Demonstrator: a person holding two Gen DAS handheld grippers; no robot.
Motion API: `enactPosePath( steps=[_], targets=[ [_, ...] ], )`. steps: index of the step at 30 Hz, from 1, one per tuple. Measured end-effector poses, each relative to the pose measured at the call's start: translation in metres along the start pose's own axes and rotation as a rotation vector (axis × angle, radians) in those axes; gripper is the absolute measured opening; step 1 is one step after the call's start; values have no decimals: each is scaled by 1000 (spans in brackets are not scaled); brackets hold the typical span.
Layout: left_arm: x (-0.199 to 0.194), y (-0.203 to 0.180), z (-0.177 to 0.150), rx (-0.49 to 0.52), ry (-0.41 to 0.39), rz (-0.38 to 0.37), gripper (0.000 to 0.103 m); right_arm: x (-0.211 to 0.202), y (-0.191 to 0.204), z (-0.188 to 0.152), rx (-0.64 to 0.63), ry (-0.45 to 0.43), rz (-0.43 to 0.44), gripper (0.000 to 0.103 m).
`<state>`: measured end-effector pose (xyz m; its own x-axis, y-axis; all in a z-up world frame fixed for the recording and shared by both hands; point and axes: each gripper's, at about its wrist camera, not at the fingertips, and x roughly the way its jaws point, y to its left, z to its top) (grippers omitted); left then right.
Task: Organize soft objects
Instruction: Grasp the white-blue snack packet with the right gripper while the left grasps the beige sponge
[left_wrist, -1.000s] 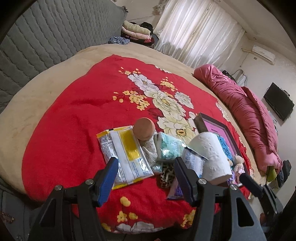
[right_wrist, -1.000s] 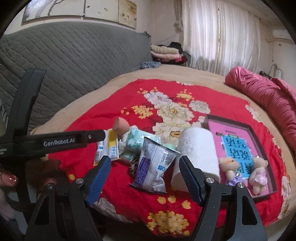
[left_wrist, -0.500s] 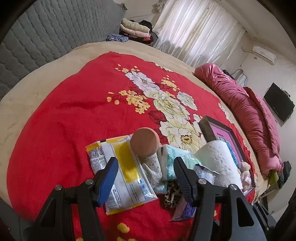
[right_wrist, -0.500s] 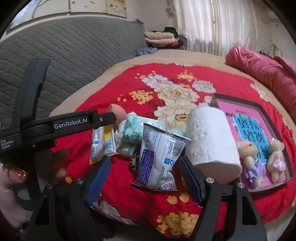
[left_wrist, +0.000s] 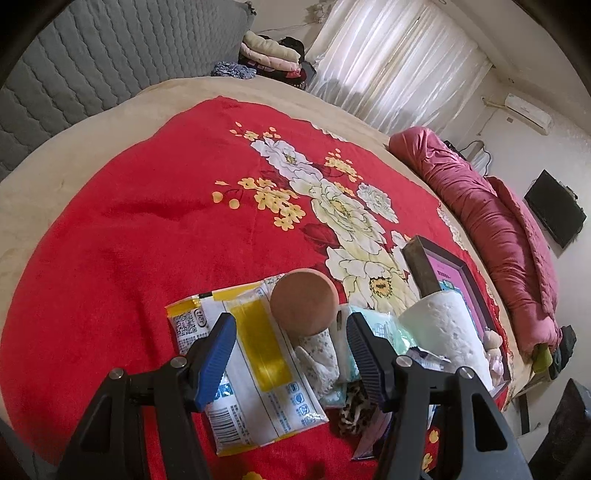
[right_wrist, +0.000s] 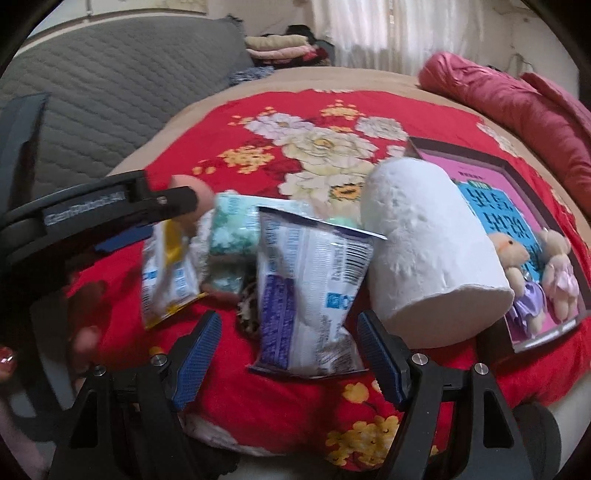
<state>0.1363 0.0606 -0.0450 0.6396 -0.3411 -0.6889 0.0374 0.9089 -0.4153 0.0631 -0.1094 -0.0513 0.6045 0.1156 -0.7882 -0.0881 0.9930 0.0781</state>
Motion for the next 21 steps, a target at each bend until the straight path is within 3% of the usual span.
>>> enactPosePath(
  steps=[4, 9, 12, 21],
  targets=[
    [4, 0, 1, 5, 0, -10, 62, 12, -8, 4, 42, 21, -2, 77],
    [10, 0, 4, 2, 3, -20, 62, 18, -2, 5, 2, 9, 17, 76],
    [14, 3, 5, -11, 7, -27, 62, 24, -2, 4, -14, 24, 47, 58],
    [18, 5, 8, -10, -8, -45, 58, 25, -4, 7, -62, -3, 68, 47]
  ],
)
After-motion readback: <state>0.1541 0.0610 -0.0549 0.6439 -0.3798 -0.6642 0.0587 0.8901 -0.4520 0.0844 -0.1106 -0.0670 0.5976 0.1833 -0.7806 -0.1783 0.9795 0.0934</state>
